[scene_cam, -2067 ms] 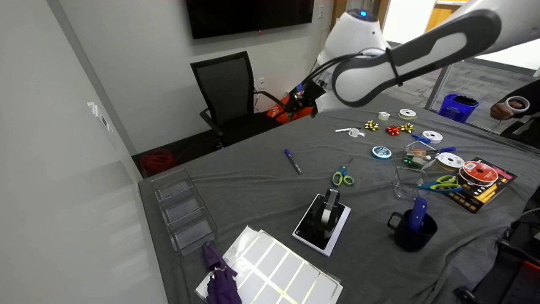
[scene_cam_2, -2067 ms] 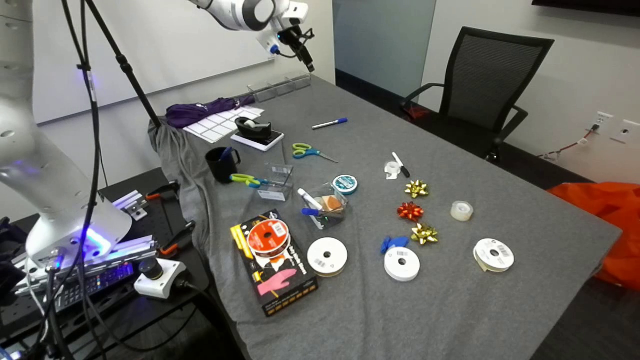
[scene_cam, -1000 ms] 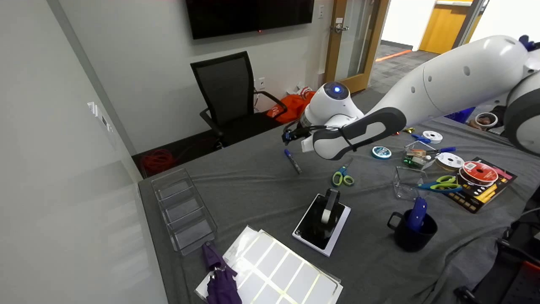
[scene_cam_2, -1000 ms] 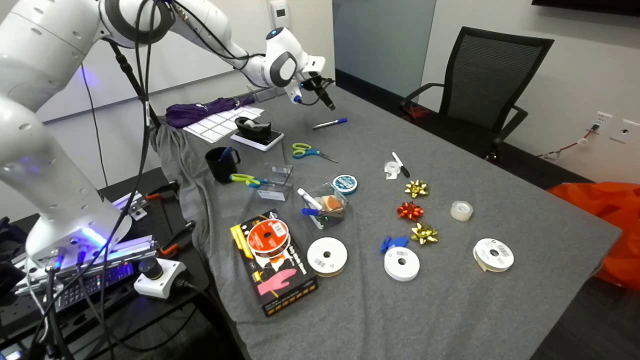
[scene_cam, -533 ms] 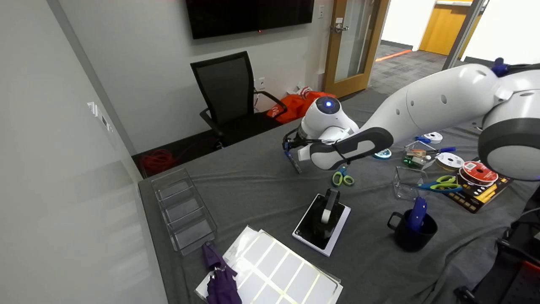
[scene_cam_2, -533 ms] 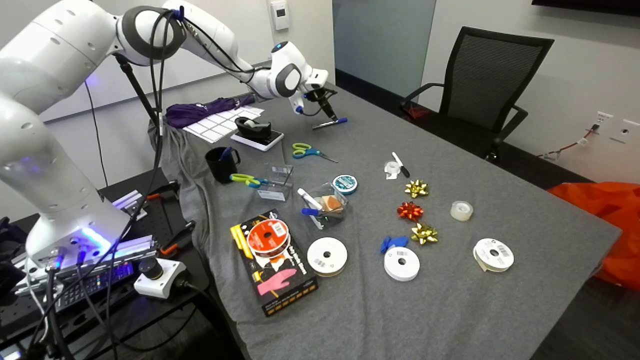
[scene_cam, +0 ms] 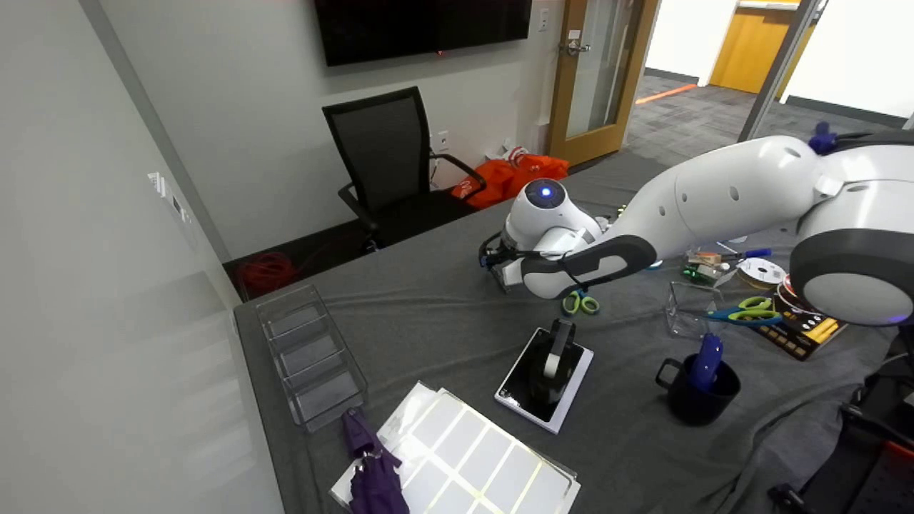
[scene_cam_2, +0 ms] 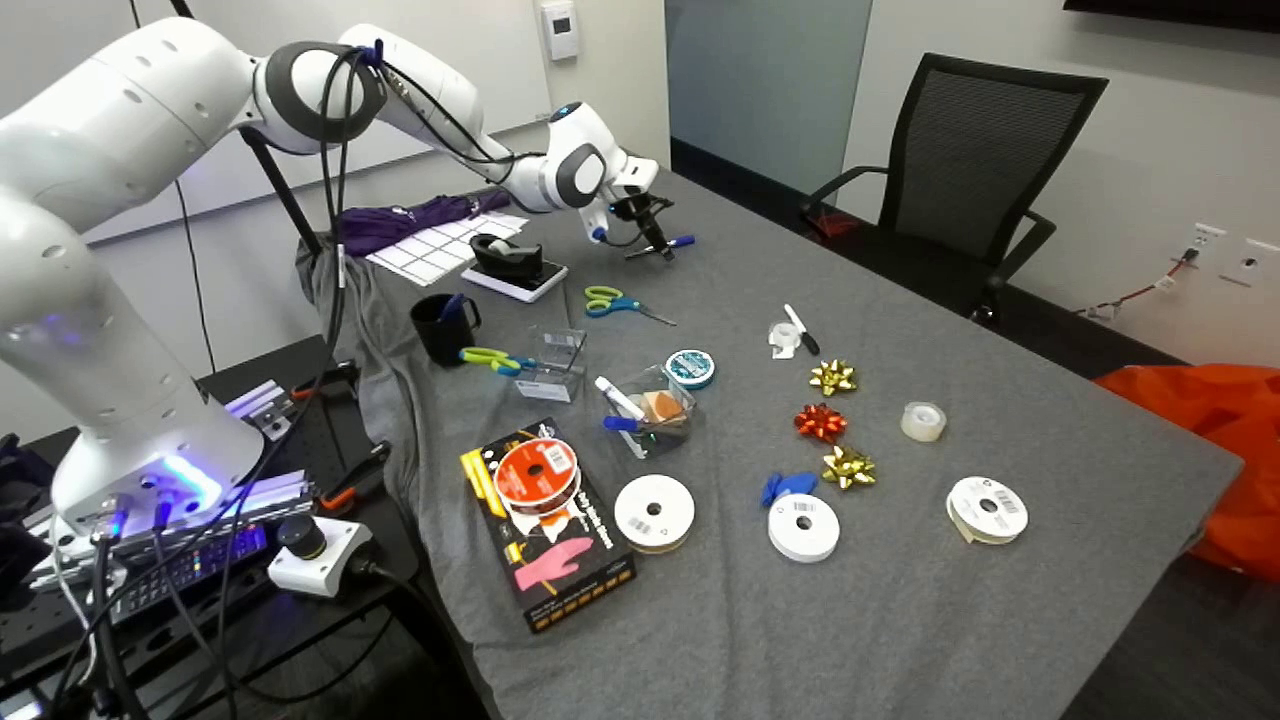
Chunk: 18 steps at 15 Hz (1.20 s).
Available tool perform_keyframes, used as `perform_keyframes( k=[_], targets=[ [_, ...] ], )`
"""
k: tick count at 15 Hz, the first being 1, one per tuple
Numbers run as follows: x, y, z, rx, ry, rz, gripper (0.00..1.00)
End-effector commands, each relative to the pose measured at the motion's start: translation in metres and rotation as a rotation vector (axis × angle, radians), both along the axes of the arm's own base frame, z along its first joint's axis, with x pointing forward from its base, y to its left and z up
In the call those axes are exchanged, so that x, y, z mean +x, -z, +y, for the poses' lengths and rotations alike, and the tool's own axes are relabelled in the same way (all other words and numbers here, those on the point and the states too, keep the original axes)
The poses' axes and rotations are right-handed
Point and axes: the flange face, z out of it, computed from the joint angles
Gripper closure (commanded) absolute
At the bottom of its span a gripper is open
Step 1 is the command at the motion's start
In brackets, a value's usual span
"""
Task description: Put the blue marker in the container in the middle.
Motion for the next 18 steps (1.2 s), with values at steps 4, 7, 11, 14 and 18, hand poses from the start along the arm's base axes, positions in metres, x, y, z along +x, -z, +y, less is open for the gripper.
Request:
perform_keyframes(
  k=[4, 7, 11, 14, 18],
  targets=[
    [0.002, 0.012, 0.004, -0.073, -0.024, 0.070, 0.33],
    [0.005, 0.006, 0.007, -0.071, -0.026, 0.065, 0.57],
    [0.009, 0.002, 0.006, -0.072, -0.028, 0.061, 0.84],
    [0.010, 0.003, 0.003, -0.077, -0.025, 0.069, 1.00],
    [0.011, 0.004, -0.002, -0.084, -0.012, 0.090, 0.96]
  ],
)
